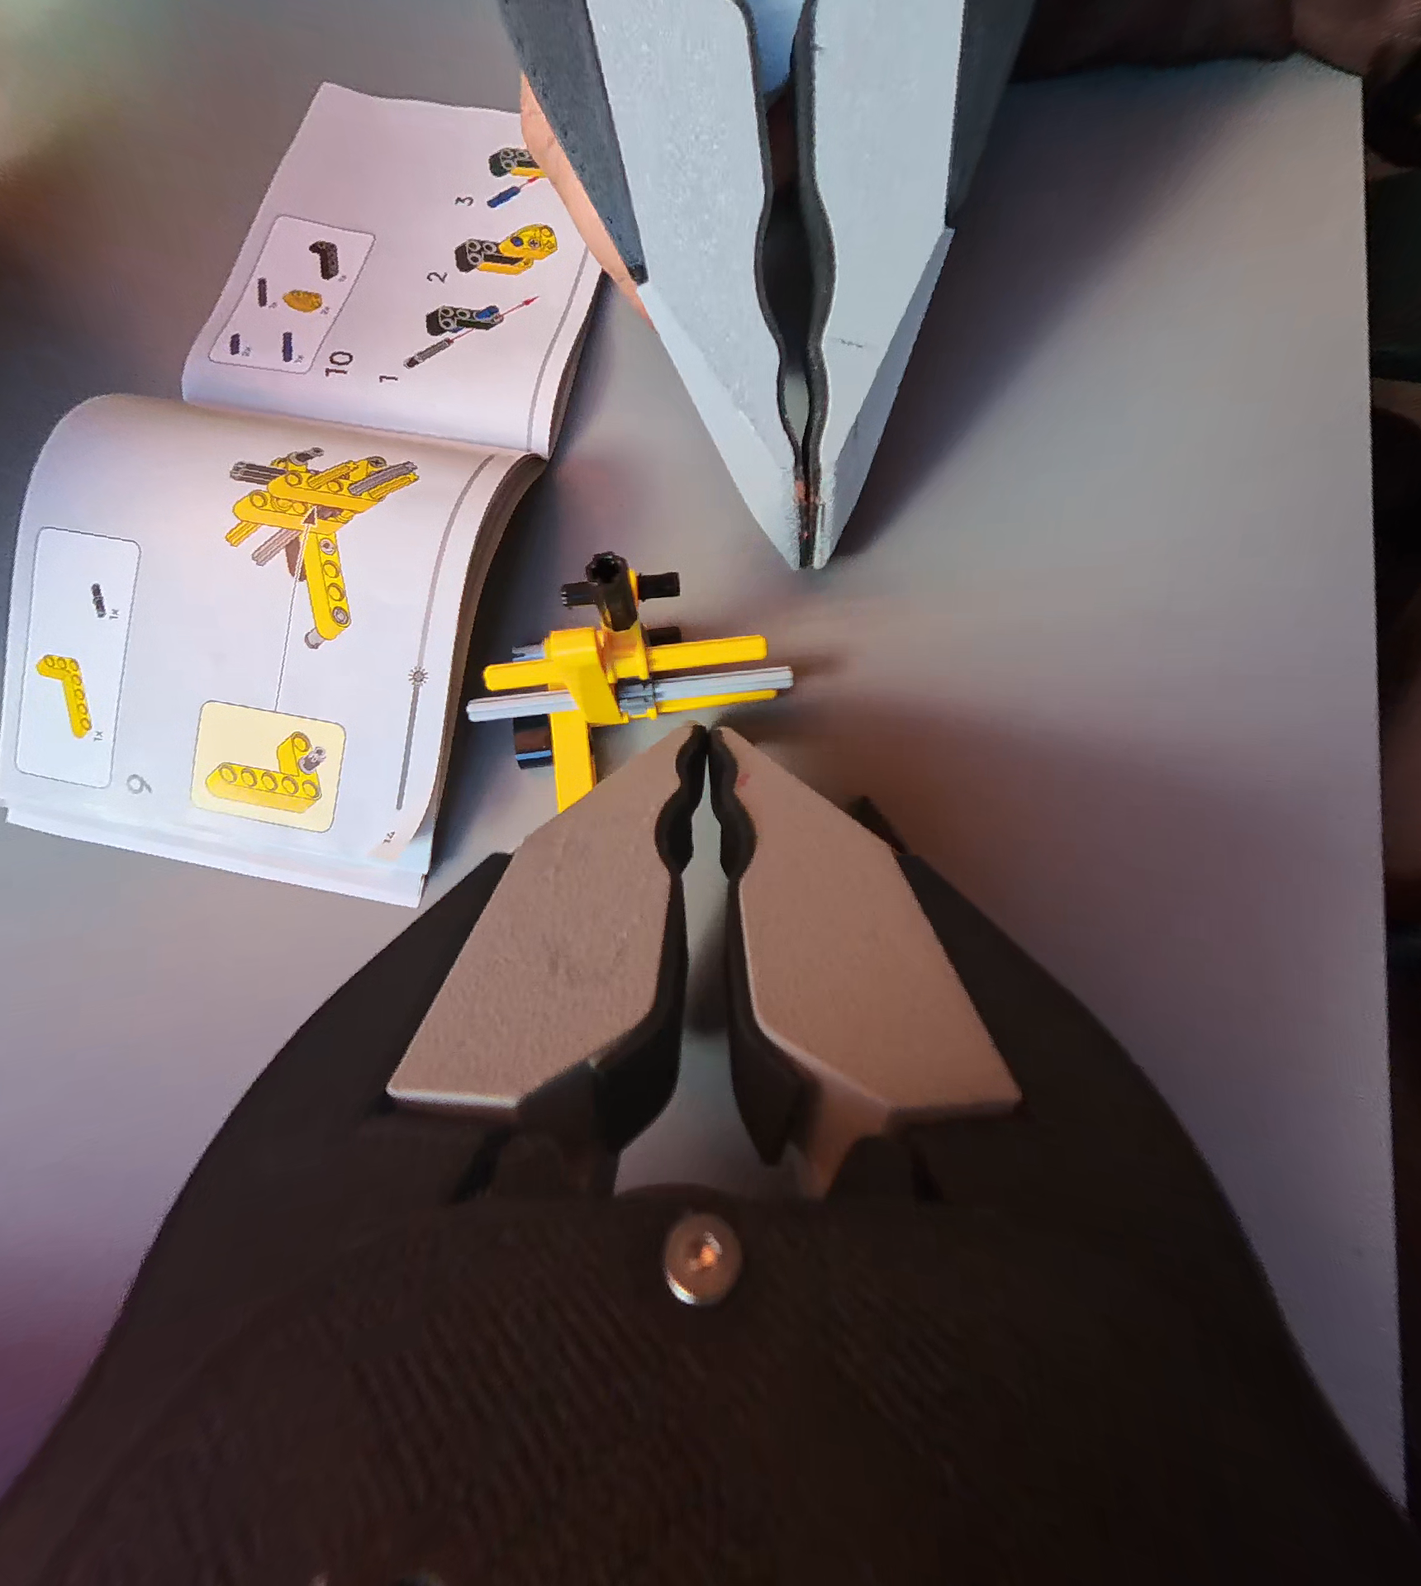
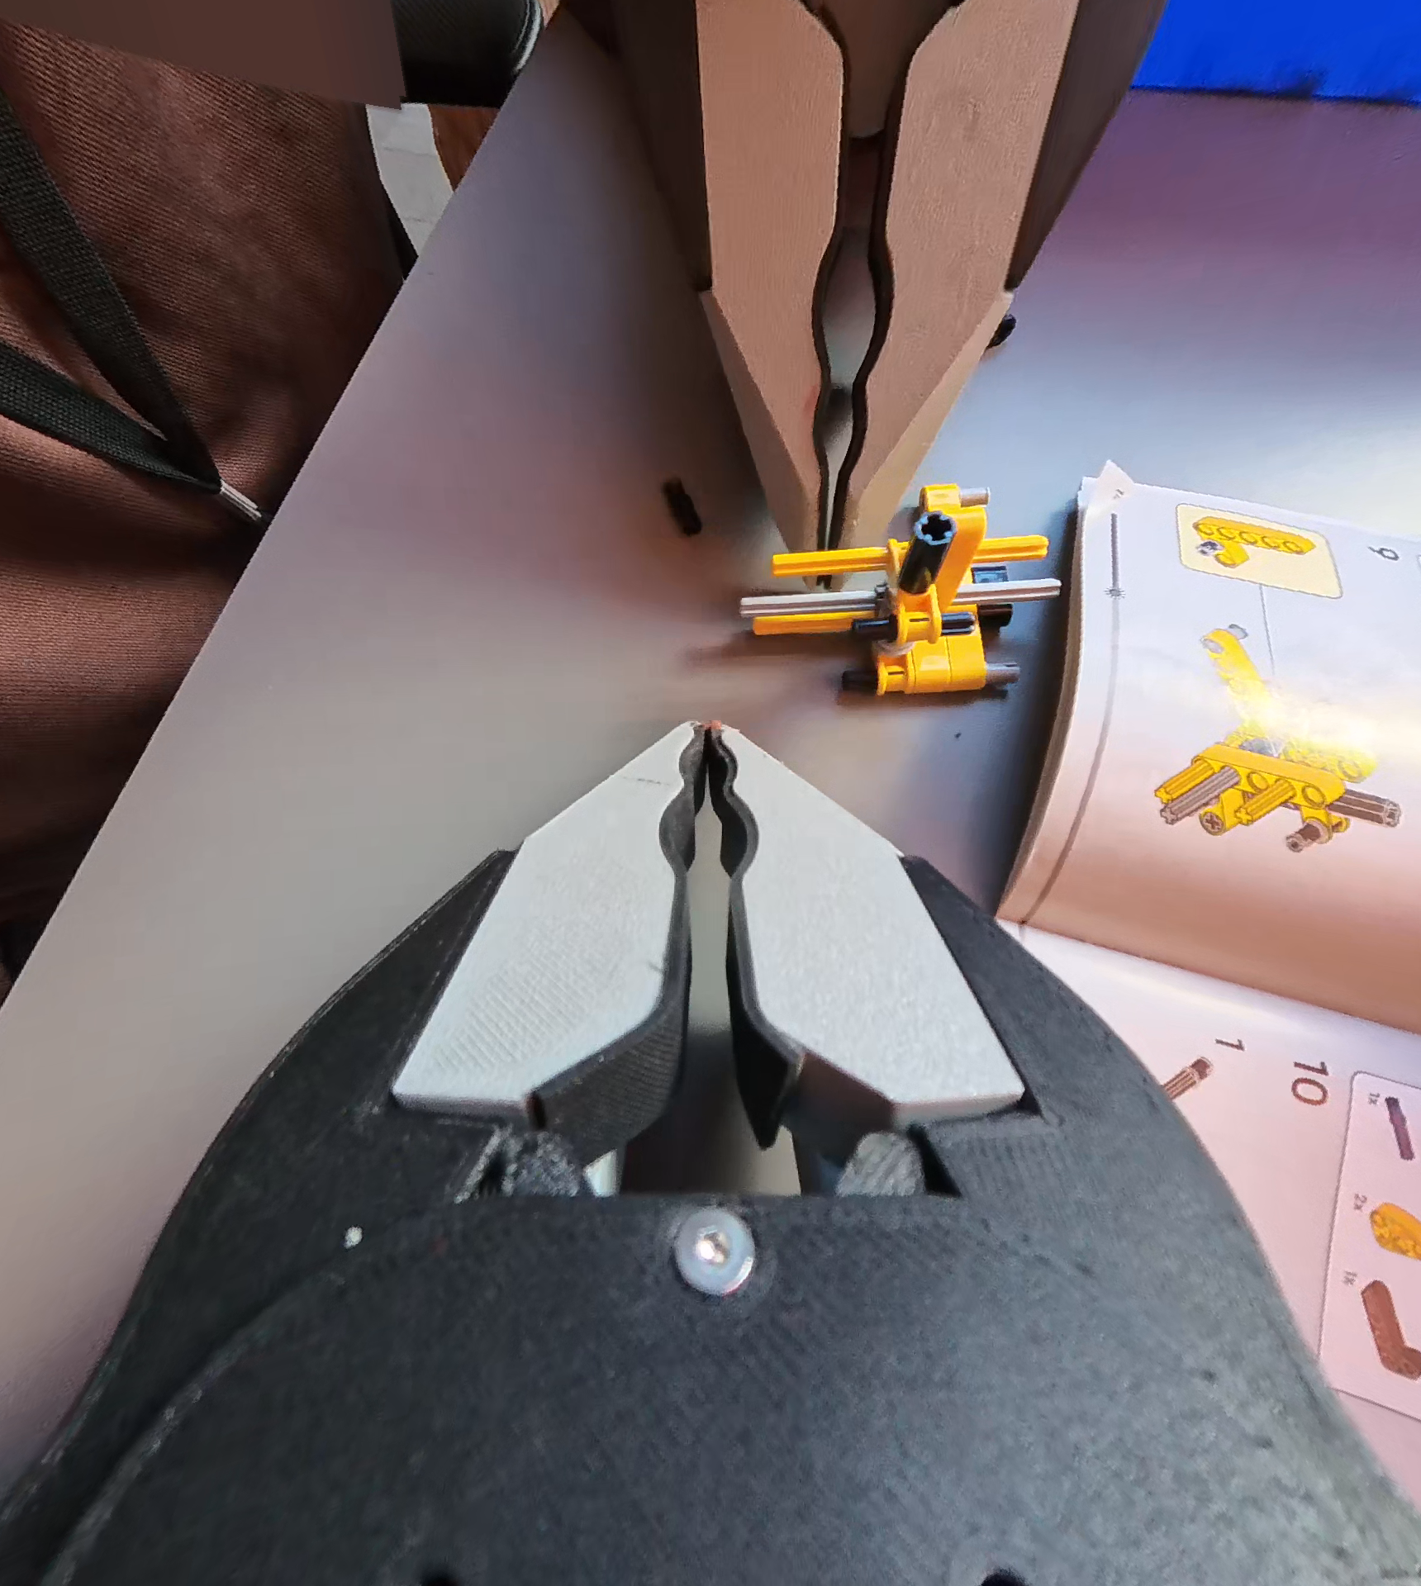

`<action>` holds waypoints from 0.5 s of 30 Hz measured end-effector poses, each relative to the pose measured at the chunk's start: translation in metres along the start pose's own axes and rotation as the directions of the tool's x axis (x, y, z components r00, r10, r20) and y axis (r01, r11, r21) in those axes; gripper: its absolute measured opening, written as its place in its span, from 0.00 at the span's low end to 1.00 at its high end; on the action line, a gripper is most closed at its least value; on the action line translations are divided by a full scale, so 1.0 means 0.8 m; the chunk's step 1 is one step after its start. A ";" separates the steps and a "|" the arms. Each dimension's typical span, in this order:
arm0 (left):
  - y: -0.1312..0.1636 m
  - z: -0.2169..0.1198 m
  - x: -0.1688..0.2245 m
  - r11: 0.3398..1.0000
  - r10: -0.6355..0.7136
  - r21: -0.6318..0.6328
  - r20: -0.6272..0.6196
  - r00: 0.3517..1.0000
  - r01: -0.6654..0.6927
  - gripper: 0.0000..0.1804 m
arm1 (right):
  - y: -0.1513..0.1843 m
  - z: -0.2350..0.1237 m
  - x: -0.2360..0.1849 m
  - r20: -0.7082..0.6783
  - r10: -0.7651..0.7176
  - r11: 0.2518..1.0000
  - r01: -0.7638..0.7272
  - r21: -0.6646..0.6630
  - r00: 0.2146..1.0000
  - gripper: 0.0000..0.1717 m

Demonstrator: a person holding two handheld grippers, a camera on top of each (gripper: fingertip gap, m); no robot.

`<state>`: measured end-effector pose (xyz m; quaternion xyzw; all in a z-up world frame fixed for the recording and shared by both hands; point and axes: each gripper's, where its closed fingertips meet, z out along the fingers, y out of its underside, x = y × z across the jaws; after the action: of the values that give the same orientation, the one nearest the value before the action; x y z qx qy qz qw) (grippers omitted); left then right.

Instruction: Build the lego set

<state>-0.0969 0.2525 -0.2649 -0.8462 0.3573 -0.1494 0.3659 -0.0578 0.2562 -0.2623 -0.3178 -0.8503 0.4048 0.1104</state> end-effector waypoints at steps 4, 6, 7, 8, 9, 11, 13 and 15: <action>-0.007 -0.010 -0.007 0.999 -0.009 0.033 0.014 1.000 0.009 0.00 | 0.000 0.000 0.002 -0.018 -0.007 1.000 0.007 -0.002 1.000 0.00; -0.015 -0.019 -0.012 0.998 -0.014 0.066 0.034 0.999 0.012 0.00 | 0.002 -0.003 0.009 -0.073 -0.017 1.000 0.016 -0.003 0.997 0.00; -0.017 -0.023 -0.016 0.997 -0.014 0.075 0.051 0.999 0.010 0.00 | 0.001 -0.005 0.020 -0.138 -0.017 1.000 0.017 -0.001 0.990 0.00; -0.018 -0.026 -0.020 0.997 -0.011 0.076 0.077 0.997 0.005 0.01 | -0.001 -0.008 0.031 -0.206 -0.010 1.000 0.010 0.001 0.978 0.09; -0.018 -0.028 -0.026 0.997 -0.004 0.073 0.111 0.994 -0.004 0.03 | -0.003 -0.011 0.037 -0.247 -0.002 1.000 0.004 0.006 0.969 0.18; -0.014 -0.028 -0.033 0.998 0.007 0.056 0.156 0.988 -0.016 0.05 | -0.014 -0.010 0.035 -0.259 0.020 0.999 -0.009 0.046 0.966 0.26; -0.009 -0.024 -0.033 0.999 0.007 0.034 0.155 0.988 -0.012 0.08 | -0.023 -0.005 0.033 -0.269 0.021 0.997 0.001 0.080 0.963 0.35; -0.001 -0.019 -0.032 1.000 -0.007 0.003 0.137 0.991 0.007 0.09 | -0.023 -0.001 0.043 -0.326 0.015 0.998 0.005 0.060 0.945 0.36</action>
<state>-0.1223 0.2633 -0.2537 -0.8553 0.3281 -0.0927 0.3901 -0.0923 0.2699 -0.2503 -0.3792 -0.8068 0.3724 0.2580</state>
